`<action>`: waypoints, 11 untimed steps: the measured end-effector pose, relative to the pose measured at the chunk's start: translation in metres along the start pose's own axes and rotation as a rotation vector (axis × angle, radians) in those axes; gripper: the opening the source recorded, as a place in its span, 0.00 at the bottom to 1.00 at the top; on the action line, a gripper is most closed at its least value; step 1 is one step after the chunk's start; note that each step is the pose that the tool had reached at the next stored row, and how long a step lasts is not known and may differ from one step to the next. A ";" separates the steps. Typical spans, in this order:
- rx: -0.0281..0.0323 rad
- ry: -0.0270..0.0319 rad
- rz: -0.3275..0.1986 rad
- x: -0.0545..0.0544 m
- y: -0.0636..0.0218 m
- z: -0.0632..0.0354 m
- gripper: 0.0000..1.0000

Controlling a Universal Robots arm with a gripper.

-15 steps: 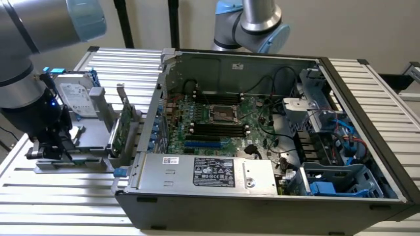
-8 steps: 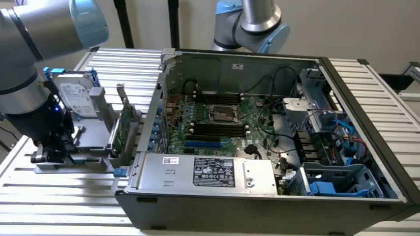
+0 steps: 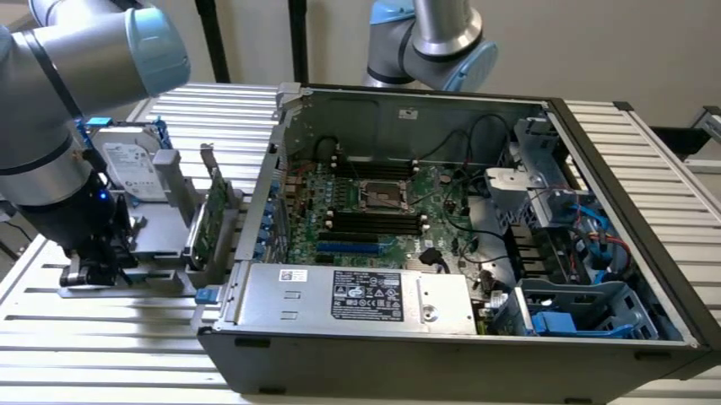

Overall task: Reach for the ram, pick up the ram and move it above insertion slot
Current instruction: 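Pick up the ram and move it above insertion slot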

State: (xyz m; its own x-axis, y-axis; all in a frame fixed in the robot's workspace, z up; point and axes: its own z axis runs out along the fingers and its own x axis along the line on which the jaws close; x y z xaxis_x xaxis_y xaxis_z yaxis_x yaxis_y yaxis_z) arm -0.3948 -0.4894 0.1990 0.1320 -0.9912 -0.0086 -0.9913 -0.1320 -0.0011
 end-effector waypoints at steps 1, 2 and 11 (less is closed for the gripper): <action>-0.0006 0.0000 0.000 0.000 0.0000 0.0002 0.36; -0.0011 -0.0001 0.000 0.000 0.0000 0.0004 0.36; -0.0043 -0.0006 0.000 0.000 0.0000 0.0010 0.14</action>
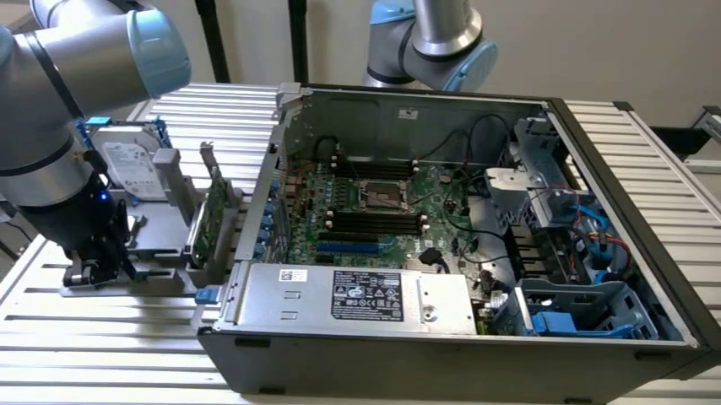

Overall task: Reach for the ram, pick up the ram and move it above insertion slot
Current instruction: 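Pick up the ram and move it above insertion slot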

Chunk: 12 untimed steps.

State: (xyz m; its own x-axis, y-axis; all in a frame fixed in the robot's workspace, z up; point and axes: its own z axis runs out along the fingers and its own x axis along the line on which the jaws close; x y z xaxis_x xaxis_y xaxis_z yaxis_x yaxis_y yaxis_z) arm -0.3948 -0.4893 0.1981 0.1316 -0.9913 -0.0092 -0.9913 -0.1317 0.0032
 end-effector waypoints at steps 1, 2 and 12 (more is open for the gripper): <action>0.0000 0.0000 0.001 0.000 0.0000 0.0001 0.14; 0.0000 0.0000 0.002 0.000 -0.0001 0.0001 0.14; 0.0002 -0.0001 0.036 0.000 -0.0003 0.0008 0.14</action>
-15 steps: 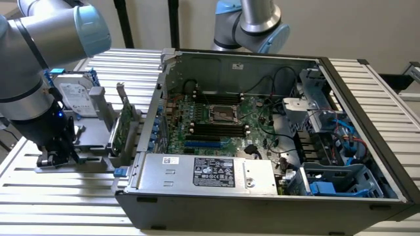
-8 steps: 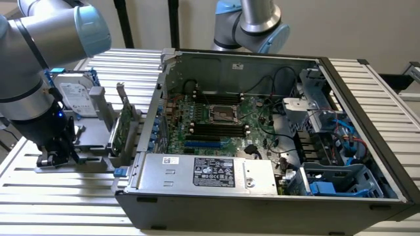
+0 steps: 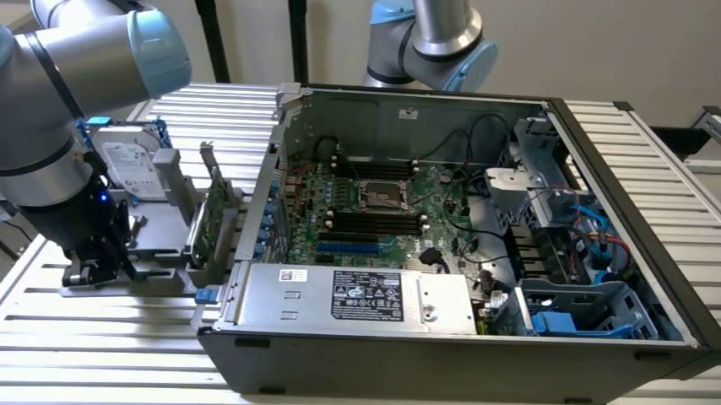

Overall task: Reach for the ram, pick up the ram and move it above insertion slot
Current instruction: 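Pick up the ram and move it above insertion slot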

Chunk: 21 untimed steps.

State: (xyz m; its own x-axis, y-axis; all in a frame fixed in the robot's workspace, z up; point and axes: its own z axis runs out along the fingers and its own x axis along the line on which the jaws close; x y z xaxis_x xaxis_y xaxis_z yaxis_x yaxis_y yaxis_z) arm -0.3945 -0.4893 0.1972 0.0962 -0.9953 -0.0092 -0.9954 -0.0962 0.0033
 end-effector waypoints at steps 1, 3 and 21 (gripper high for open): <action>0.0000 0.0000 0.001 0.000 0.0000 0.0000 0.13; 0.0000 -0.0001 0.002 0.000 0.0000 0.0000 0.13; -0.0002 -0.0004 0.006 0.000 0.0000 -0.0049 0.13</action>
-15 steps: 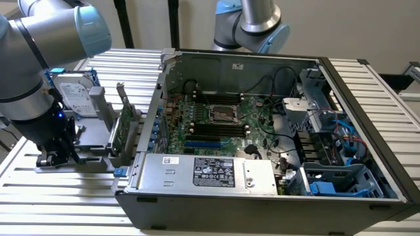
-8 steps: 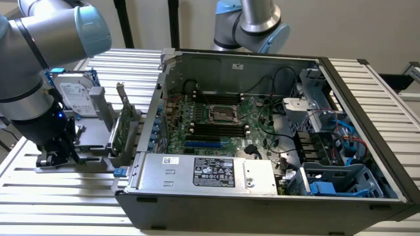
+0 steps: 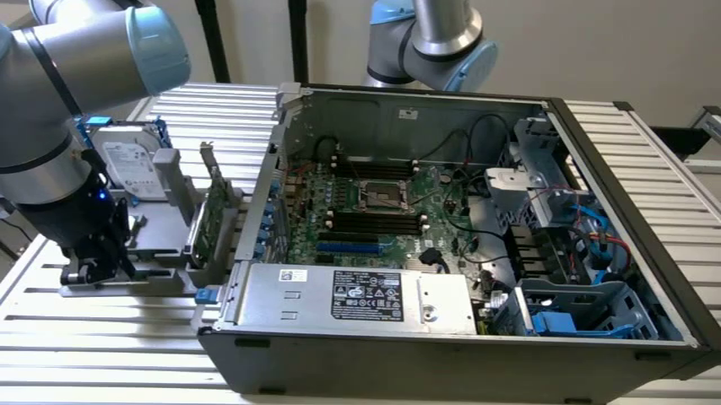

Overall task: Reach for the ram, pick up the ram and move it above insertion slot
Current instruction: 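Pick up the ram and move it above insertion slot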

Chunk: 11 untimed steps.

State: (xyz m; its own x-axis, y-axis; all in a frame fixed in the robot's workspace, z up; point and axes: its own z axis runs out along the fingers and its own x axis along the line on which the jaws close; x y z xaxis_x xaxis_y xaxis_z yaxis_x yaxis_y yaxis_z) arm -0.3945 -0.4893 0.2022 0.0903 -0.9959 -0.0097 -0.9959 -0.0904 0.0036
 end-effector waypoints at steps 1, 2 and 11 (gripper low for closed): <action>0.0001 -0.0001 0.000 0.000 0.0000 -0.0011 0.13; 0.0000 -0.0001 0.000 0.000 0.0000 -0.0024 0.13; 0.0000 -0.0008 0.000 0.000 0.0000 -0.0242 0.13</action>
State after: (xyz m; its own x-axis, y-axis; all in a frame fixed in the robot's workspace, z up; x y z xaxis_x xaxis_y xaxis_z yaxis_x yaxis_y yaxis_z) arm -0.3945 -0.4895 0.2263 0.0902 -0.9959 -0.0105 -0.9959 -0.0902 0.0036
